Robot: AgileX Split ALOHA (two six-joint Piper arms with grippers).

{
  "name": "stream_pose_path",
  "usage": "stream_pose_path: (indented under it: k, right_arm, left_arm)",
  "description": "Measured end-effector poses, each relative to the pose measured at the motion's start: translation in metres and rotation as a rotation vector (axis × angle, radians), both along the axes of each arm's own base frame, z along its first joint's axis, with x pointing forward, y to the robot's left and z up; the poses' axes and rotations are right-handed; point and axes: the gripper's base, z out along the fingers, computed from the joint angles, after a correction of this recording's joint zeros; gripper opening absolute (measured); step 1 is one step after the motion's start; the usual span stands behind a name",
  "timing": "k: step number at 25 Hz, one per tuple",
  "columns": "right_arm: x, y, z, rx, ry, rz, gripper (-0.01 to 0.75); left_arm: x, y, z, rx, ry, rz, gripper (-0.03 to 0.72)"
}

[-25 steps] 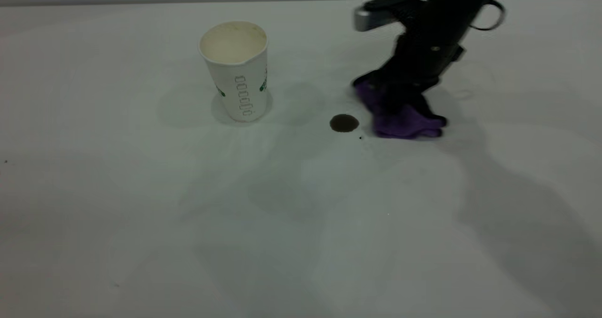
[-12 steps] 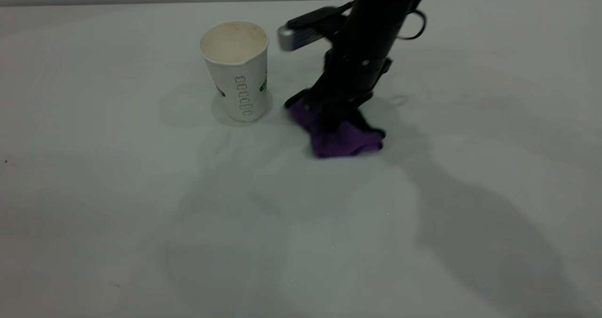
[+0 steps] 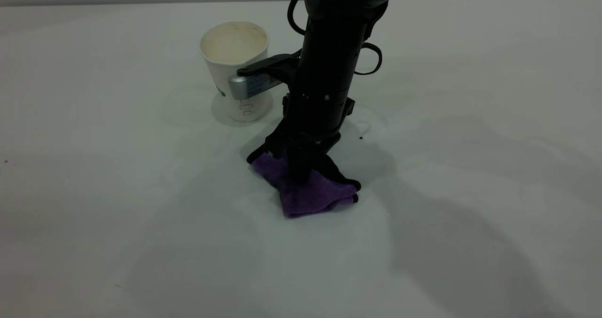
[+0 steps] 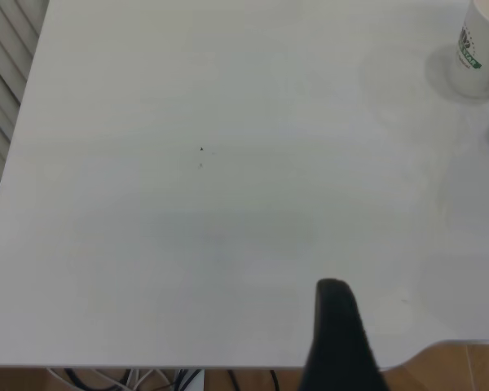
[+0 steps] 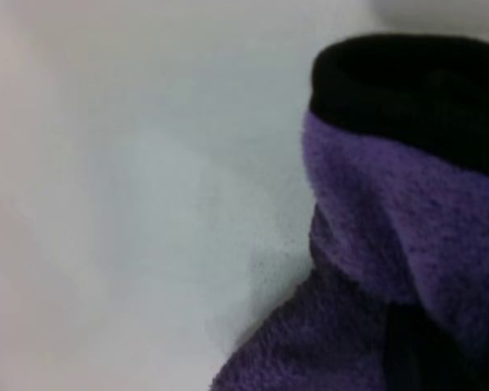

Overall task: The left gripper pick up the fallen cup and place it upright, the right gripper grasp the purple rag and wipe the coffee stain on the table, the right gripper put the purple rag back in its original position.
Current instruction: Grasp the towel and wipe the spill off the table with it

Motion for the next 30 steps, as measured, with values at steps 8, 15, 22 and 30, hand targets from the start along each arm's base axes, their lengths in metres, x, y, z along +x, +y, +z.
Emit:
stream_pose_path:
  k: [8, 15, 22, 30]
  right_arm:
    - [0.035, -0.050, 0.001, -0.144, -0.038, -0.254, 0.071]
    - [0.081, -0.147, 0.003, -0.241, -0.080, -0.453, 0.071]
    - [0.101, -0.238, 0.004, -0.264, -0.038, -0.644, 0.075]
    - [0.102, -0.259, 0.004, -0.194, 0.011, -0.639, 0.096]
  left_arm:
    - [0.000, 0.000, 0.000, 0.000, 0.000, 0.000, 0.551]
    - [0.000, 0.000, 0.000, 0.000, 0.000, 0.000, 0.551]
    - [0.000, 0.000, 0.000, 0.000, 0.000, 0.000, 0.551]
    - [0.000, 0.000, 0.000, 0.000, 0.000, 0.000, 0.551]
